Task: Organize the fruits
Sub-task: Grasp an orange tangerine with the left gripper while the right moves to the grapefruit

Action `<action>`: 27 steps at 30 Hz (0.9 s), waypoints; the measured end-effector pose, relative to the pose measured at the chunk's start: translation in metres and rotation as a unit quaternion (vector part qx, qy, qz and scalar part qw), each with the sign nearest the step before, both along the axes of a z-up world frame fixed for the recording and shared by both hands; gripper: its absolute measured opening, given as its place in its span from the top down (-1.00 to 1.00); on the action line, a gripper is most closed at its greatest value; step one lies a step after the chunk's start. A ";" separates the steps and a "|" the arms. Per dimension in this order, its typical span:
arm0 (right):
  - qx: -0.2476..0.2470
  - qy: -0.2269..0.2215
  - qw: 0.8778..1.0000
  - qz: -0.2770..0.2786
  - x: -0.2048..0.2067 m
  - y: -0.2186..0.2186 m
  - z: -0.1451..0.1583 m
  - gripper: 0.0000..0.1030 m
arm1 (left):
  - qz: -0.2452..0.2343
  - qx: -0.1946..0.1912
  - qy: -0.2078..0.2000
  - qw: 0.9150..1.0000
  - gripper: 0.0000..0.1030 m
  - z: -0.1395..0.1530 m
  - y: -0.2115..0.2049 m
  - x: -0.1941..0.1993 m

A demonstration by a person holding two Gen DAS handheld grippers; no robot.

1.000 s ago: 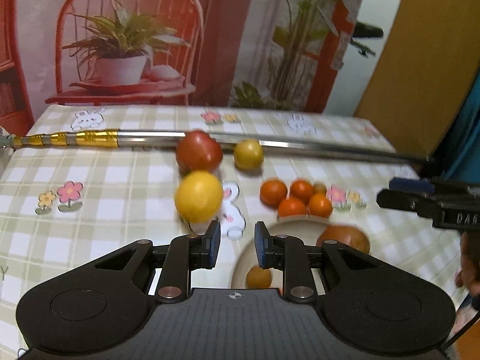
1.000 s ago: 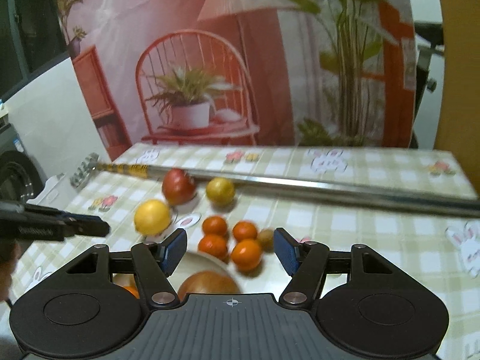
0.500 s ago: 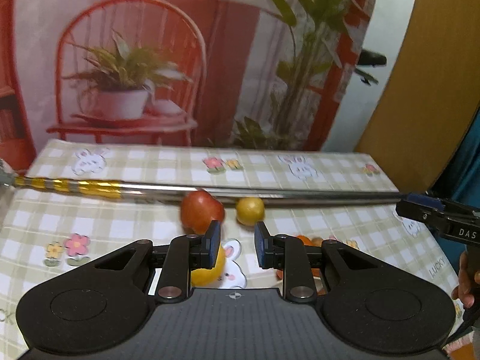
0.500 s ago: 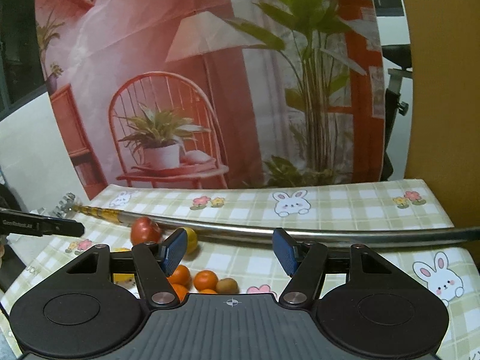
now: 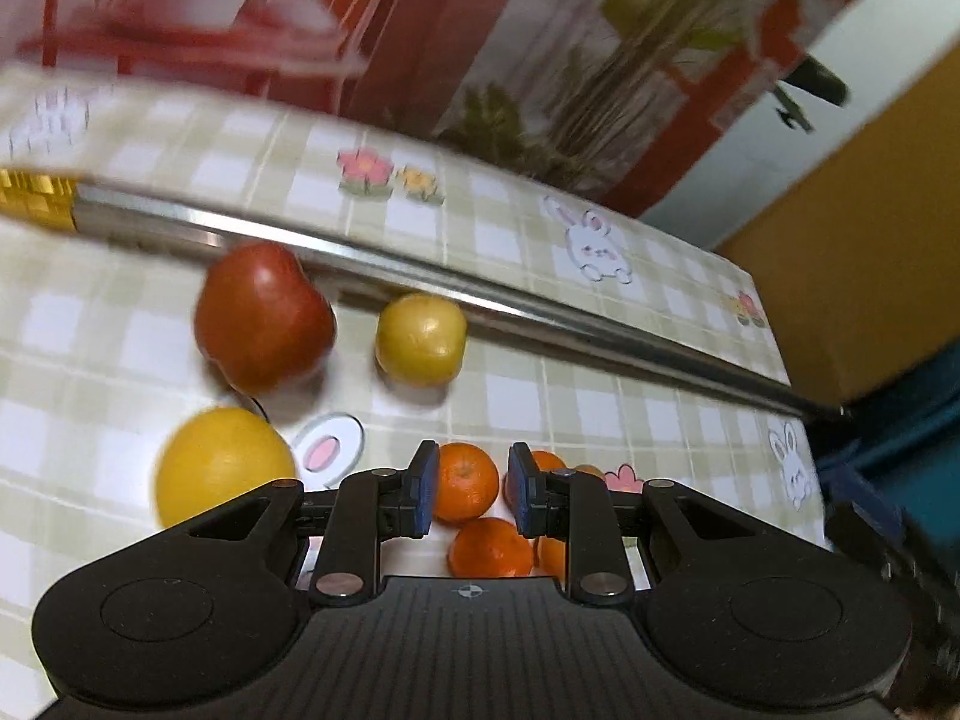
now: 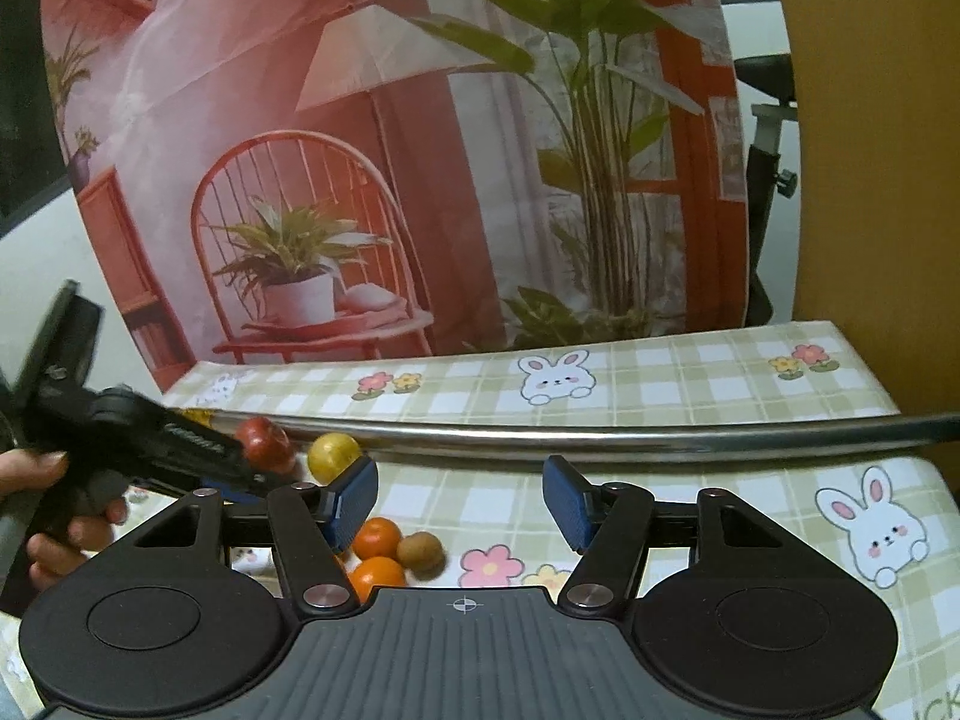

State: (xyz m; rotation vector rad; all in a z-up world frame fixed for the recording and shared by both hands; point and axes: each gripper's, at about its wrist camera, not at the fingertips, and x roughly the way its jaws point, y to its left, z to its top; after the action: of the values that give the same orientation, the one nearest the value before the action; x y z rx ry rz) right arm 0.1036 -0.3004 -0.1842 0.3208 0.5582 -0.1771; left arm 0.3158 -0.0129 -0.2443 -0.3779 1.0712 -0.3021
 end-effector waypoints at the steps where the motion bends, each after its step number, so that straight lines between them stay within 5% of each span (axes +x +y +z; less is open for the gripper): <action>1: 0.001 0.000 1.000 0.000 0.000 -0.001 -0.001 -0.13 | 0.003 -0.004 0.012 1.000 0.49 -0.007 -0.001 0.003; 9: 0.012 0.001 1.000 -0.005 -0.003 -0.008 -0.005 -0.13 | -0.011 0.051 -0.003 0.999 0.43 -0.017 -0.021 0.007; 20: 0.016 0.002 1.000 -0.005 -0.002 -0.005 -0.005 -0.13 | -0.021 0.055 0.013 0.998 0.24 -0.027 -0.027 0.015; 27: 0.018 0.005 1.000 0.000 -0.004 -0.001 -0.003 -0.13 | -0.042 0.087 -0.024 0.995 0.27 -0.015 -0.029 -0.002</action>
State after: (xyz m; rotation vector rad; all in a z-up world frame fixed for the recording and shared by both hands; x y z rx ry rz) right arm 0.0998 -0.3017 -0.1869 0.3546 0.5722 -0.1685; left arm 0.3139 -0.0417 -0.2589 -0.1689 1.0590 -0.2889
